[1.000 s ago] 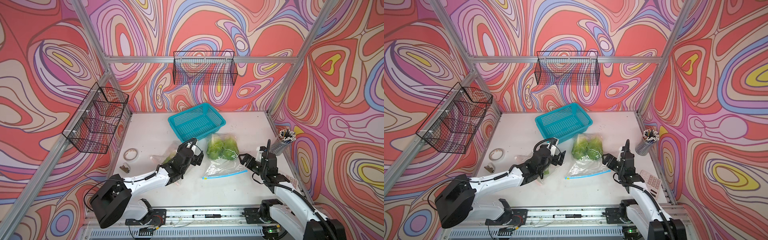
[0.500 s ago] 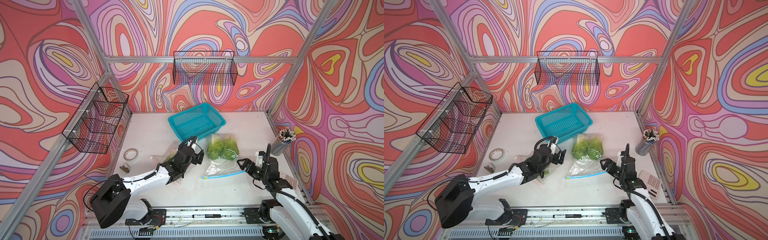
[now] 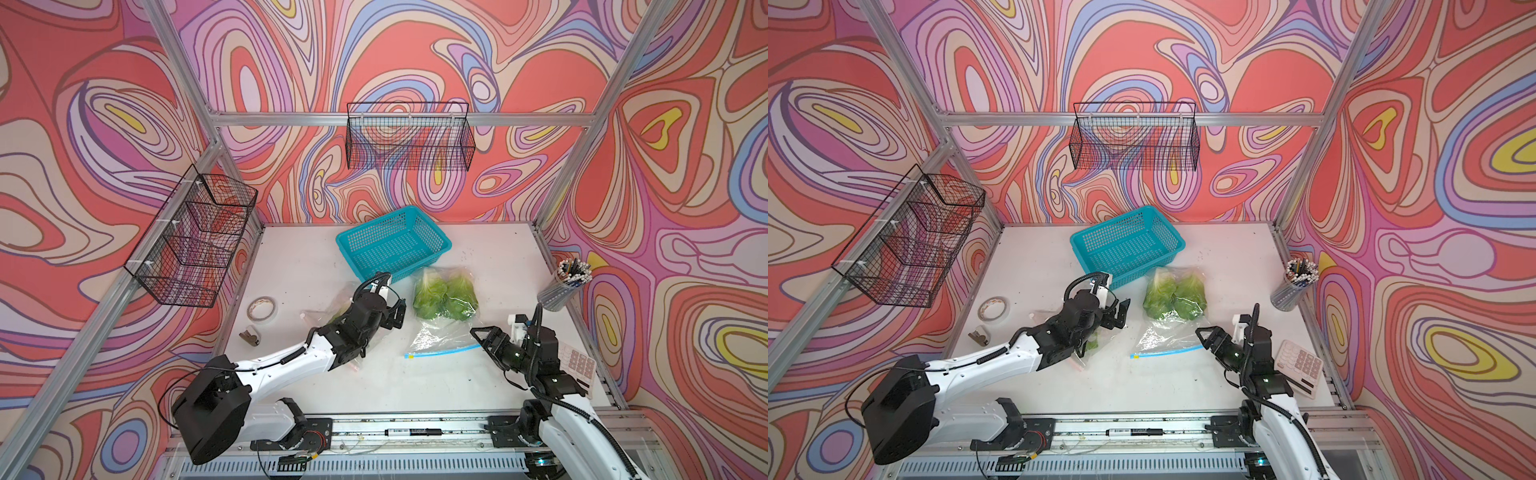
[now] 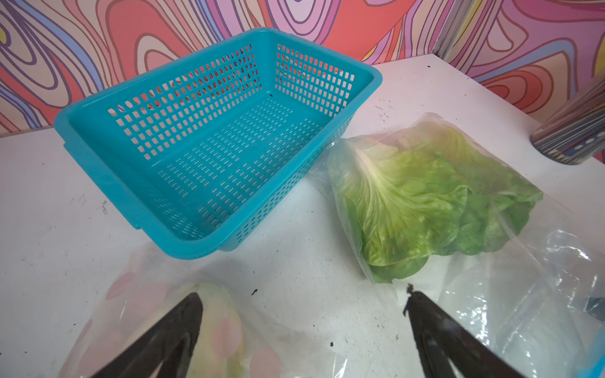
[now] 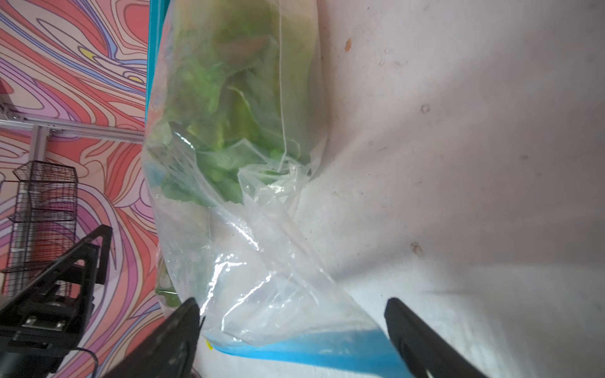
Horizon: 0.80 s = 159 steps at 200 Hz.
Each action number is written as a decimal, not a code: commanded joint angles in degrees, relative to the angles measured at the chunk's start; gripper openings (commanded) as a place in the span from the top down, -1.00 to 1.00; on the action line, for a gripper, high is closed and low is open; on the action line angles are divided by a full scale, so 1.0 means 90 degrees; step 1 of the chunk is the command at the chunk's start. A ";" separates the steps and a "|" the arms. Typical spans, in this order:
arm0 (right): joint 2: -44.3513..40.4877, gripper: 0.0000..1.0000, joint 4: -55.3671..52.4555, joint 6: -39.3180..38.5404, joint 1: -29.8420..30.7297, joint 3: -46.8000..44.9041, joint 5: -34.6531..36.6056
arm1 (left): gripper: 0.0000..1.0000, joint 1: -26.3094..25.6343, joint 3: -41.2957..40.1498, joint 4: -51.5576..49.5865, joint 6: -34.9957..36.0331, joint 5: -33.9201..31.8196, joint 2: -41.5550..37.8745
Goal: Open the zip-top bag and take out the chinese cabbages
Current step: Adjust the zipper food storage bag at the center of the board.
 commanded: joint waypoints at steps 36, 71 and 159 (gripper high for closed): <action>0.0069 -0.45 0.0858 0.0671 0.0124 0.0026 -0.0450 | -1.00 -0.0010 -0.0134 -0.0396 -0.0458 0.0072 -0.0312; 0.0337 -0.12 0.1255 0.0934 0.0397 0.0124 -0.0537 | -1.00 -0.0014 -0.0148 -0.0522 -0.0570 0.0126 -0.0368; 0.0505 1.00 0.1318 0.1138 0.0742 0.0788 -0.0015 | -1.00 -0.0012 -0.0342 -0.0778 -0.0357 0.0354 -0.0688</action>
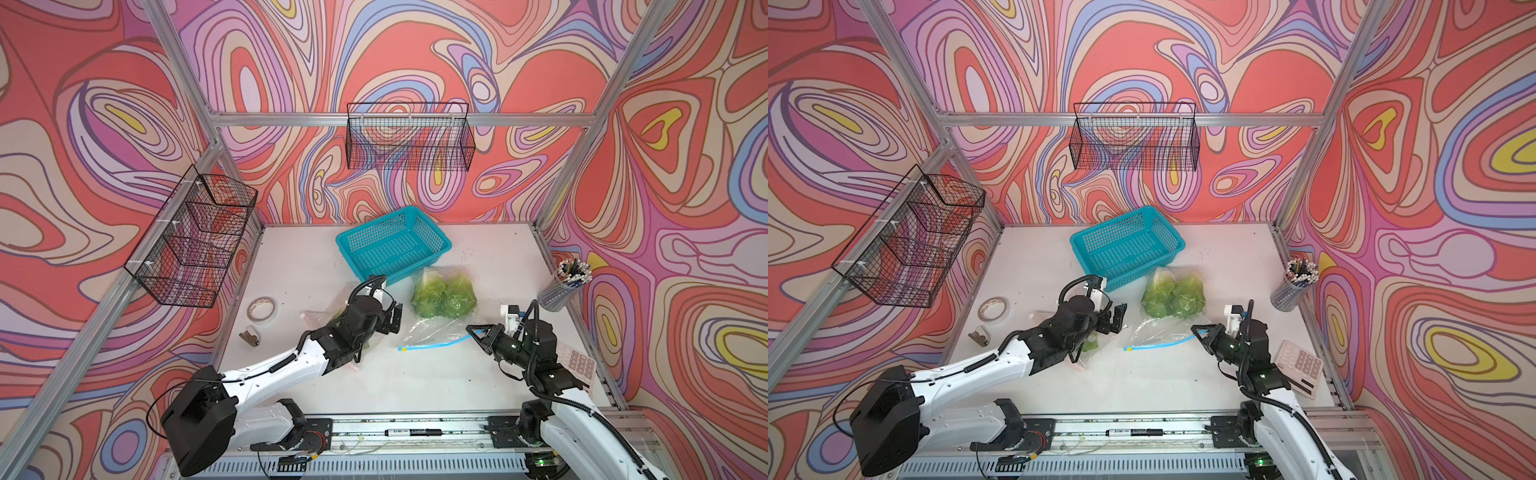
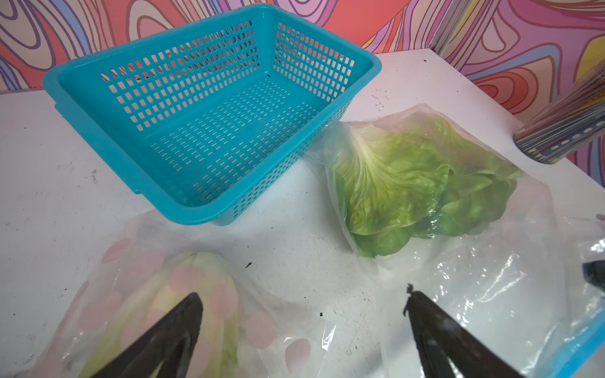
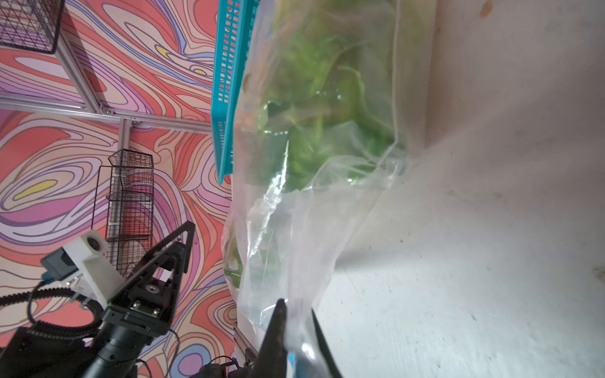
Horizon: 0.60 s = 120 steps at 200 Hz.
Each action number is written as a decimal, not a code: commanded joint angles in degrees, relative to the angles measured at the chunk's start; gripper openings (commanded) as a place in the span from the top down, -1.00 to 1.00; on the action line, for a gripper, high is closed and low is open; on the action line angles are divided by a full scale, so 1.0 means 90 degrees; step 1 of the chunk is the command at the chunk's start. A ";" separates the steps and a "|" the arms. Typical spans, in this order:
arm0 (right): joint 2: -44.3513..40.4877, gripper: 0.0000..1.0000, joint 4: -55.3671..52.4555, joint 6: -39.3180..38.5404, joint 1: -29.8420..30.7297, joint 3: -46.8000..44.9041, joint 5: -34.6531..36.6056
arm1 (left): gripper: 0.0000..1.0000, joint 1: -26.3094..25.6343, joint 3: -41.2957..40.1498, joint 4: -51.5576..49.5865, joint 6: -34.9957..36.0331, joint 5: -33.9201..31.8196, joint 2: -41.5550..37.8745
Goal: Open the zip-top bag and take out the chinese cabbages
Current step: Adjust the zipper food storage bag at the center of the board.
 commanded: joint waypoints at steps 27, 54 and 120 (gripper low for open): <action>0.0512 1.00 0.0246 -0.0094 0.0028 0.0683 0.0233 | -0.98 -0.0012 -0.0251 -0.0297 0.0458 0.0225 -0.0308; 0.0944 1.00 0.0333 -0.0272 0.0024 0.1050 0.0243 | -0.95 -0.0025 -0.0335 -0.0304 0.0891 0.0451 -0.0378; 0.1963 1.00 0.0578 -0.0535 0.0027 0.1886 0.0282 | -0.78 -0.0121 -0.0709 0.0418 0.1557 0.1357 -0.0694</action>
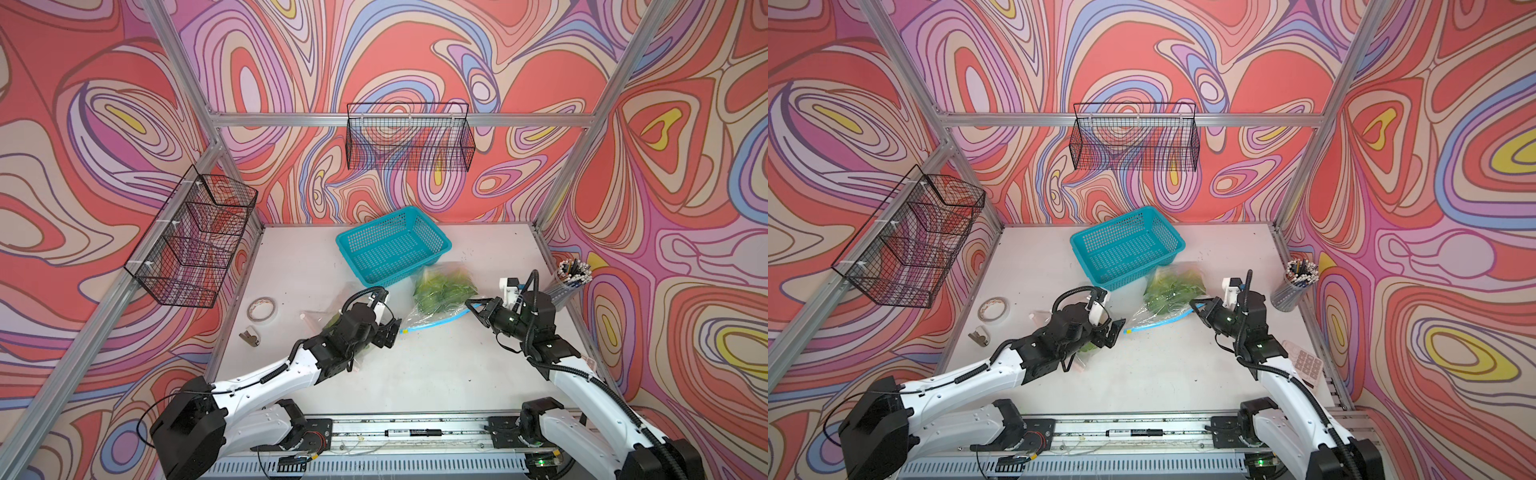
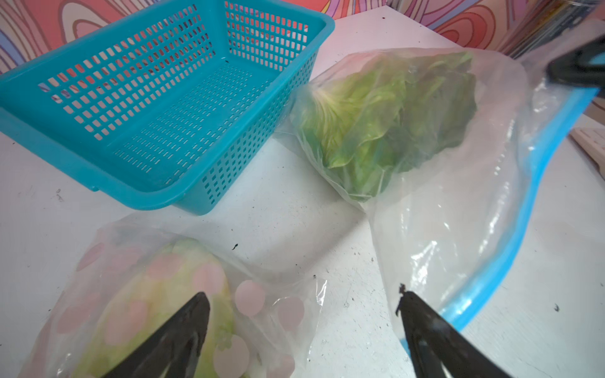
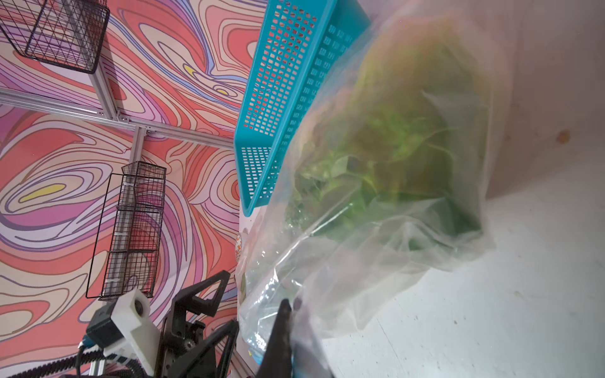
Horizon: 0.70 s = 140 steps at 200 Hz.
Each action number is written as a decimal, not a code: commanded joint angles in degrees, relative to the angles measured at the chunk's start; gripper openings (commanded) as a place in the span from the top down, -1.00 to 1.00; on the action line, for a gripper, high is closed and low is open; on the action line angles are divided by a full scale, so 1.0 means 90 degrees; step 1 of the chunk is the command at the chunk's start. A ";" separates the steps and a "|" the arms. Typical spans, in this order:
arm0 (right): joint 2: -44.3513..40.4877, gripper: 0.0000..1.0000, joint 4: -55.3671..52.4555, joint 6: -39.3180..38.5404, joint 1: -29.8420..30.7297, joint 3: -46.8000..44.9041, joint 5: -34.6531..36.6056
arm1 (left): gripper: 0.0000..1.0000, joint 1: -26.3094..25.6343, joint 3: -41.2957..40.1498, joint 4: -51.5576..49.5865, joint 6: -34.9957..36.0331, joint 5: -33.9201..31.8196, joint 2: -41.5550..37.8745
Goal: Open the zip-top bag and take out the chinese cabbages
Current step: Adjust the zipper food storage bag at the center of the board.
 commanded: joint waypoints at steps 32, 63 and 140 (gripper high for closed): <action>0.0484 1.00 0.0199 -0.0110 0.0021 0.0530 0.0153 | -0.74 -0.0128 -0.0236 0.0486 0.0745 0.0873 -0.0299; 0.0540 1.00 0.0064 -0.0071 0.0024 0.0639 0.0219 | -0.69 -0.0197 -0.0535 0.0878 0.1013 0.1304 -0.0344; 0.0567 1.00 -0.0096 0.0010 0.0018 0.0780 0.0205 | -0.56 -0.0214 -0.0424 0.1453 0.1445 0.1235 0.0315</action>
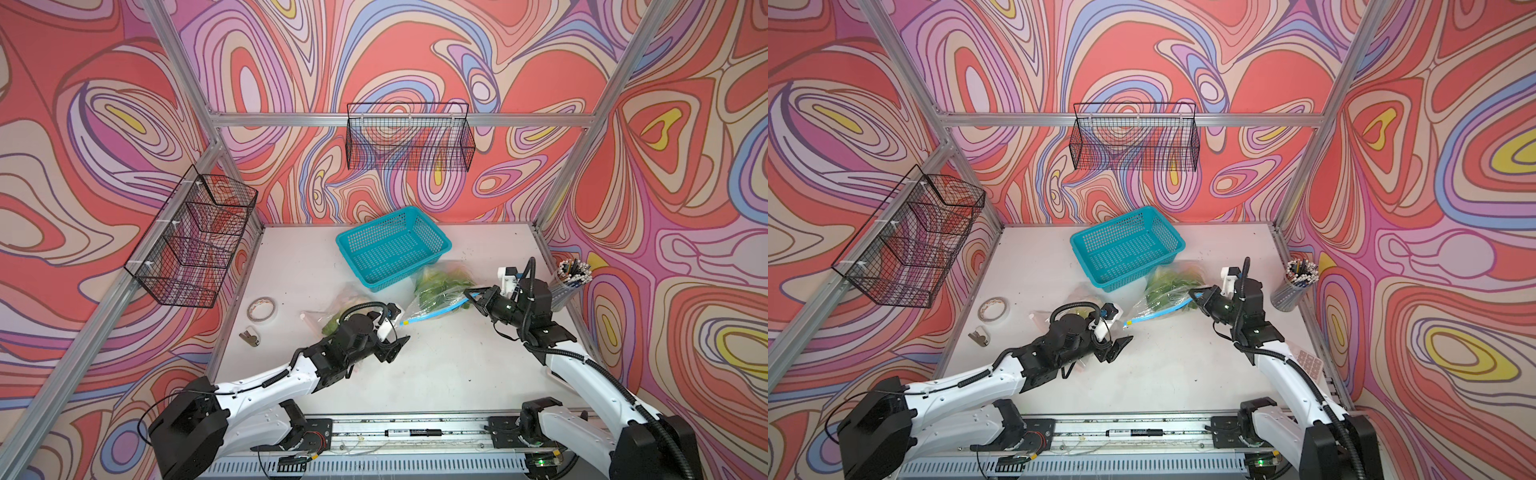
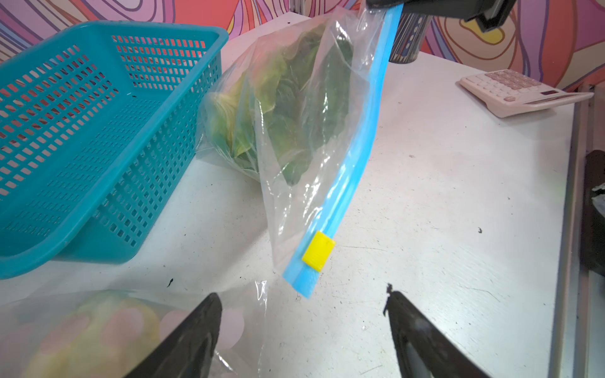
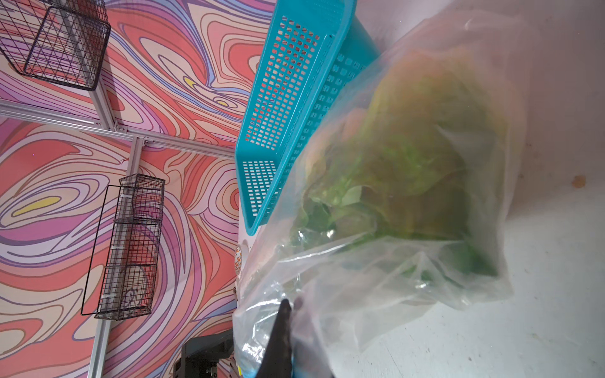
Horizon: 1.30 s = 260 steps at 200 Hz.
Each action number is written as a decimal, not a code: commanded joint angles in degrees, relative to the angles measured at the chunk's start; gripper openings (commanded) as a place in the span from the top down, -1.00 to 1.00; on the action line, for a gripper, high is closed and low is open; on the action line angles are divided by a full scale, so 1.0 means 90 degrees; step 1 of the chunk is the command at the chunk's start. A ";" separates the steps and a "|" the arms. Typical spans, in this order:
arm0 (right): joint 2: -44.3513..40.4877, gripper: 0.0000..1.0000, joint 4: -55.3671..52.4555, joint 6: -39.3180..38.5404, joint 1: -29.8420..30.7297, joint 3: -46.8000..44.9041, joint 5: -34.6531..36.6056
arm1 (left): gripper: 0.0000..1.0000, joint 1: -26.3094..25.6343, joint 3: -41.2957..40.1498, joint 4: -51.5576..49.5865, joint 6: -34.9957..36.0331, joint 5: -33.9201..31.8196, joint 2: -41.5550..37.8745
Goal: Open the zip-top bag and take out the chinese cabbages
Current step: Adjust the zipper food storage bag at the center of the board.
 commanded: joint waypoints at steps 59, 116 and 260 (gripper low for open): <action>0.0002 1.00 -0.0145 0.0053 0.0014 0.0242 0.0065 | -0.37 -0.0040 0.0741 0.0738 0.0631 -0.0269 0.0885; 0.0041 1.00 -0.0318 -0.0012 0.0008 0.0338 0.0182 | 0.06 -0.0045 0.0886 0.0839 0.0709 -0.0219 0.1144; -0.0282 0.27 -0.1757 -0.1209 -0.0029 0.0738 0.1166 | 0.83 -0.0058 0.1522 0.0473 0.0030 0.0304 0.1351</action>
